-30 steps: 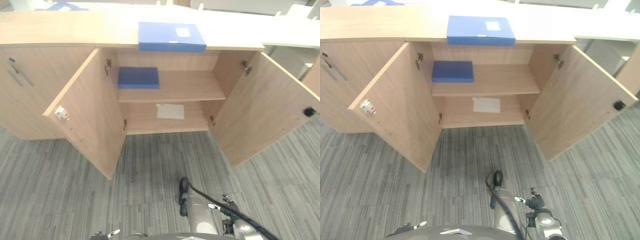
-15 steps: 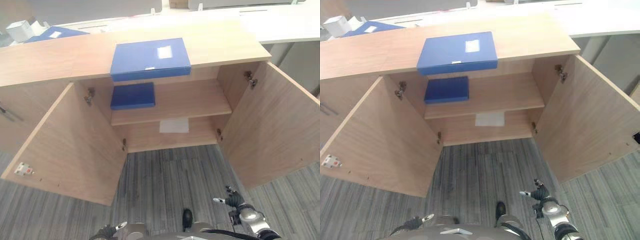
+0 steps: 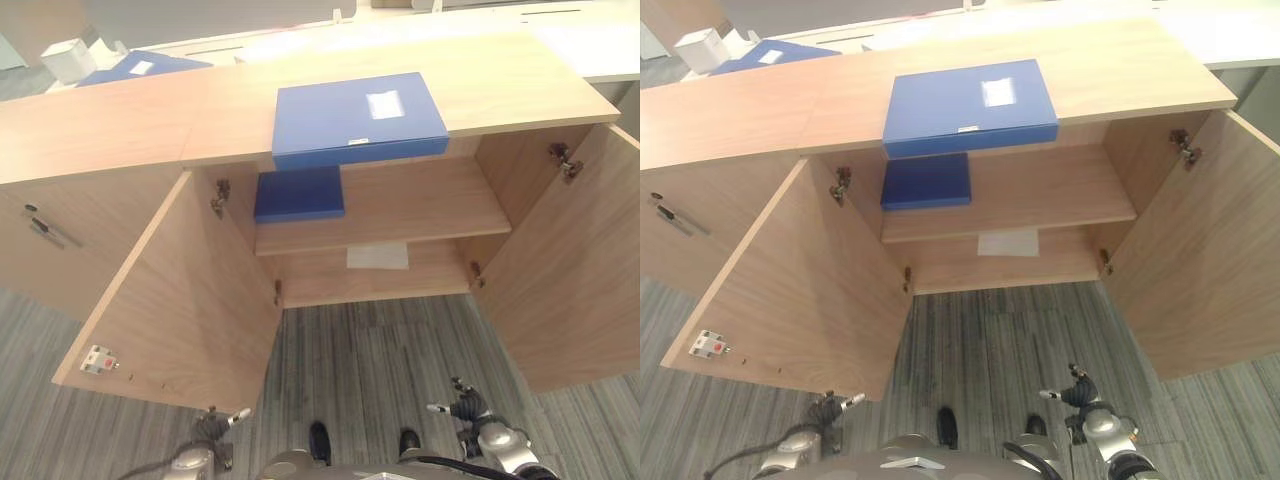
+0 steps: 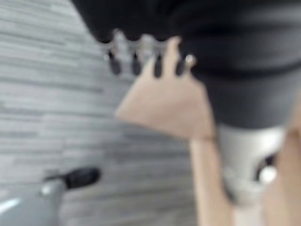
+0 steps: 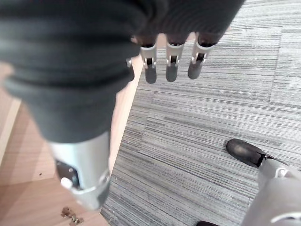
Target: Put the empty folder in the office cabinet
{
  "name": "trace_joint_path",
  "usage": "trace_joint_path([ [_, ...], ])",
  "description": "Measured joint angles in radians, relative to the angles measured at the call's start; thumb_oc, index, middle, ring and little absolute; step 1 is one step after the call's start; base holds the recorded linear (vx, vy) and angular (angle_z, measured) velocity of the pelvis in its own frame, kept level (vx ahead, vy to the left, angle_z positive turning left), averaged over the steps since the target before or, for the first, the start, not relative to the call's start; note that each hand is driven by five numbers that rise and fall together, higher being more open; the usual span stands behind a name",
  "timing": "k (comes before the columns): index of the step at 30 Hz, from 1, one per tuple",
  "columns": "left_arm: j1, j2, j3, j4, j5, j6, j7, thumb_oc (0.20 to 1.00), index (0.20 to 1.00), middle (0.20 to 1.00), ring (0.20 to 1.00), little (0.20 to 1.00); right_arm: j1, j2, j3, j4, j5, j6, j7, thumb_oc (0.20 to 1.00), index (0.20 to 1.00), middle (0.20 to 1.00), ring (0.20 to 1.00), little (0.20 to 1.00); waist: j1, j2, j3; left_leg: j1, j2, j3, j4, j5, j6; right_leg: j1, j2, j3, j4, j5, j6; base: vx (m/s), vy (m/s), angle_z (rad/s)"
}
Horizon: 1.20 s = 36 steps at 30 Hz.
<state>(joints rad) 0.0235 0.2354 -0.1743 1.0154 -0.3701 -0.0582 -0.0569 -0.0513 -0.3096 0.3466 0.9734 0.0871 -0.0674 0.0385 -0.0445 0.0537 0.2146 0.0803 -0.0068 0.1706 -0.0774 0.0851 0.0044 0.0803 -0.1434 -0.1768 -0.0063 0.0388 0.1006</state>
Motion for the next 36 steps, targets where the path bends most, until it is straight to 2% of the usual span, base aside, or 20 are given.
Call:
trace_joint_path([
  [1, -0.006, 0.009, -0.013, -0.001, -0.005, -0.003, 0.004, 1.000, 1.000, 1.000, 1.000, 1.000, -0.024, 0.002, 0.013, 0.007, -0.009, -0.003, -0.017, 1.000, 1.000, 1.000, 1.000, 1.000, 0.005, -0.009, 0.015, 0.000, 0.010, 0.013, 0.000, -0.003, 0.005, -0.034, -0.007, 0.001, 0.060, -0.007, 0.010, 0.07, -0.109, -0.27],
  [2, -0.006, 0.022, -0.033, -0.008, -0.010, -0.010, 0.005, 1.000, 1.000, 1.000, 1.000, 1.000, -0.045, 0.002, 0.030, 0.009, -0.012, -0.003, -0.026, 1.000, 1.000, 1.000, 1.000, 1.000, 0.004, 0.002, 0.027, 0.002, 0.021, 0.020, 0.000, -0.003, 0.006, -0.069, -0.006, -0.009, 0.119, -0.007, 0.012, 0.11, -0.175, -0.32],
  [3, -0.008, 0.032, -0.023, 0.009, -0.015, -0.018, 0.005, 1.000, 1.000, 1.000, 1.000, 1.000, -0.052, 0.005, 0.038, 0.008, -0.024, -0.009, -0.027, 1.000, 1.000, 1.000, 1.000, 1.000, 0.003, -0.012, 0.039, 0.000, 0.034, 0.034, -0.010, -0.013, 0.006, -0.105, -0.022, -0.037, 0.134, -0.032, 0.008, 0.11, -0.201, -0.31],
  [7, -0.006, 0.037, -0.010, 0.083, -0.014, -0.012, 0.003, 1.000, 1.000, 1.000, 1.000, 1.000, -0.036, 0.021, 0.041, 0.013, -0.030, -0.016, -0.029, 1.000, 1.000, 1.000, 1.000, 1.000, 0.027, -0.064, 0.059, -0.002, 0.042, 0.044, -0.010, -0.015, 0.005, -0.134, -0.098, -0.032, 0.058, -0.026, 0.017, 0.14, -0.255, -0.12],
  [8, 0.006, 0.033, -0.010, 0.095, -0.015, -0.017, 0.004, 1.000, 1.000, 1.000, 1.000, 1.000, -0.031, 0.029, 0.040, 0.019, -0.038, -0.024, -0.034, 1.000, 1.000, 1.000, 1.000, 1.000, 0.028, -0.074, 0.059, -0.003, 0.052, 0.044, -0.010, -0.026, -0.012, -0.141, -0.112, -0.029, 0.040, -0.013, 0.037, 0.24, -0.416, -0.12],
  [9, 0.022, 0.020, -0.010, 0.123, -0.015, -0.019, 0.005, 1.000, 1.000, 1.000, 1.000, 1.000, -0.028, 0.037, 0.042, 0.014, -0.068, -0.040, -0.042, 1.000, 1.000, 1.000, 1.000, 1.000, 0.025, -0.076, 0.057, -0.002, 0.074, 0.044, -0.010, -0.031, -0.021, -0.150, -0.128, -0.026, -0.011, 0.018, 0.085, 0.17, -0.277, -0.16],
  [11, 0.039, 0.015, -0.010, 0.122, -0.013, -0.018, 0.009, 1.000, 1.000, 1.000, 1.000, 1.000, -0.022, 0.040, 0.044, 0.009, -0.066, -0.045, -0.043, 1.000, 1.000, 1.000, 1.000, 1.000, 0.021, -0.082, 0.054, 0.000, 0.102, 0.034, -0.010, -0.028, -0.029, -0.145, -0.129, -0.023, -0.032, 0.024, 0.094, 0.20, -0.284, 0.07],
  [13, 0.052, 0.029, -0.011, 0.122, -0.013, -0.036, 0.028, 1.000, 1.000, 1.000, 1.000, 1.000, 0.012, 0.051, 0.042, 0.010, -0.066, -0.049, -0.050, 1.000, 1.000, 1.000, 1.000, 1.000, 0.021, -0.121, 0.031, 0.002, 0.121, 0.001, -0.010, -0.017, -0.057, -0.101, -0.107, 0.000, -0.050, 0.016, 0.085, 0.21, -0.247, 0.49],
  [14, 0.048, 0.015, -0.011, 0.121, -0.013, -0.039, 0.038, 1.000, 1.000, 1.000, 1.000, 1.000, 0.015, 0.043, 0.040, 0.015, -0.066, -0.049, -0.050, 1.000, 1.000, 1.000, 1.000, 1.000, 0.016, -0.109, 0.035, 0.013, 0.145, -0.014, -0.010, -0.012, -0.071, -0.076, -0.085, 0.005, -0.066, 0.074, 0.079, 0.18, -0.200, 0.48],
  [15, 0.060, -0.023, -0.025, 0.108, -0.005, -0.053, 0.045, 1.000, 1.000, 1.000, 1.000, 1.000, 0.023, 0.013, 0.040, 0.007, -0.066, -0.047, -0.048, 1.000, 1.000, 1.000, 1.000, 1.000, 0.003, -0.062, 0.015, 0.025, 0.202, -0.019, -0.010, -0.020, -0.065, -0.049, -0.020, 0.002, -0.084, 0.070, 0.061, 0.16, -0.184, 0.19],
  [18, 0.077, -0.074, -0.030, 0.075, 0.003, -0.074, 0.068, 1.000, 1.000, 1.000, 1.000, 1.000, 0.030, -0.053, 0.038, -0.036, -0.067, -0.039, -0.044, 1.000, 1.000, 1.000, 1.000, 1.000, 0.002, -0.019, -0.011, 0.024, 0.240, -0.024, 0.035, 0.026, -0.062, -0.034, 0.026, -0.004, -0.084, 0.072, 0.007, 0.11, -0.122, -0.02],
  [19, 0.076, -0.080, -0.030, 0.063, 0.003, -0.083, 0.075, 1.000, 1.000, 1.000, 1.000, 1.000, 0.033, -0.068, 0.037, -0.039, -0.067, -0.039, -0.042, 1.000, 1.000, 1.000, 1.000, 1.000, 0.001, -0.015, -0.015, 0.011, 0.240, -0.019, 0.059, 0.047, -0.077, -0.029, 0.025, -0.006, -0.085, 0.067, 0.000, 0.07, -0.073, 0.21],
  [20, 0.048, -0.080, -0.027, 0.039, 0.003, -0.107, 0.089, 1.000, 1.000, 1.000, 1.000, 1.000, 0.039, -0.086, 0.035, -0.039, -0.066, -0.032, -0.031, 1.000, 1.000, 1.000, 1.000, 1.000, 0.002, -0.021, -0.023, -0.018, 0.234, -0.012, 0.103, 0.103, -0.137, -0.023, 0.014, -0.024, -0.084, 0.060, -0.011, 0.05, -0.039, 0.32],
  [22, 0.014, -0.068, -0.017, -0.005, 0.005, -0.127, 0.116, 1.000, 1.000, 1.000, 1.000, 1.000, 0.043, -0.087, 0.035, -0.053, -0.066, -0.013, -0.018, 1.000, 1.000, 1.000, 1.000, 1.000, 0.002, -0.029, -0.025, -0.061, 0.227, -0.018, 0.150, 0.152, -0.186, -0.025, -0.001, -0.043, -0.084, 0.053, -0.022, 0.02, 0.032, 0.29],
  [24, -0.001, -0.047, -0.016, -0.067, 0.037, -0.141, 0.148, 1.000, 1.000, 1.000, 1.000, 1.000, 0.041, -0.088, 0.038, -0.060, -0.066, -0.012, -0.007, 1.000, 1.000, 1.000, 1.000, 1.000, 0.007, -0.030, -0.026, -0.086, 0.207, -0.037, 0.167, 0.122, -0.164, -0.023, -0.008, -0.044, -0.084, 0.052, -0.031, 0.03, 0.125, 0.04],
  [27, -0.004, -0.040, -0.017, -0.098, 0.081, -0.146, 0.193, 1.000, 1.000, 1.000, 1.000, 1.000, 0.044, -0.094, 0.037, -0.060, -0.066, -0.012, -0.007, 1.000, 1.000, 1.000, 1.000, 1.000, -0.004, -0.001, -0.032, -0.045, 0.159, -0.016, 0.084, 0.078, -0.114, -0.014, -0.009, -0.049, -0.084, 0.052, -0.030, 0.05, 0.204, 0.04],
  [29, -0.014, -0.027, -0.023, -0.118, 0.150, -0.146, 0.242, 1.000, 1.000, 1.000, 1.000, 1.000, 0.047, -0.095, 0.038, -0.062, -0.066, -0.010, -0.007, 1.000, 1.000, 1.000, 1.000, 1.000, -0.003, 0.021, -0.030, 0.011, 0.156, -0.025, -0.011, 0.045, -0.106, -0.010, -0.004, -0.052, -0.082, 0.053, -0.013, 0.03, 0.112, 0.12],
  [31, -0.022, -0.012, -0.025, -0.125, 0.173, -0.146, 0.261, 1.000, 1.000, 1.000, 1.000, 1.000, 0.045, -0.092, 0.038, -0.066, -0.066, -0.009, -0.006, 1.000, 1.000, 1.000, 1.000, 1.000, 0.000, 0.026, -0.022, 0.017, 0.144, -0.025, 0.000, 0.020, -0.116, -0.008, -0.007, -0.048, -0.081, 0.062, 0.005, 0.08, 0.266, 0.02],
  [32, -0.023, 0.032, -0.028, -0.159, 0.262, -0.145, 0.313, 1.000, 1.000, 1.000, 1.000, 1.000, 0.053, -0.066, 0.038, -0.075, -0.066, 0.009, -0.009, 1.000, 1.000, 1.000, 1.000, 1.000, 0.002, -0.014, -0.010, 0.028, 0.103, -0.017, -0.001, 0.008, -0.099, -0.006, -0.044, -0.037, -0.077, 0.081, 0.021, 0.10, 0.341, -0.07],
  [36, -0.012, 0.173, -0.074, -0.248, 0.442, -0.151, 0.464, 1.000, 1.000, 1.000, 1.000, 1.000, 0.076, -0.022, 0.049, -0.074, -0.067, 0.021, -0.029, 1.000, 1.000, 1.000, 1.000, 1.000, 0.000, -0.065, -0.016, 0.041, 0.059, 0.017, -0.011, -0.010, -0.077, -0.010, -0.091, -0.017, -0.077, 0.102, 0.039, 0.01, 0.094, -0.17],
])
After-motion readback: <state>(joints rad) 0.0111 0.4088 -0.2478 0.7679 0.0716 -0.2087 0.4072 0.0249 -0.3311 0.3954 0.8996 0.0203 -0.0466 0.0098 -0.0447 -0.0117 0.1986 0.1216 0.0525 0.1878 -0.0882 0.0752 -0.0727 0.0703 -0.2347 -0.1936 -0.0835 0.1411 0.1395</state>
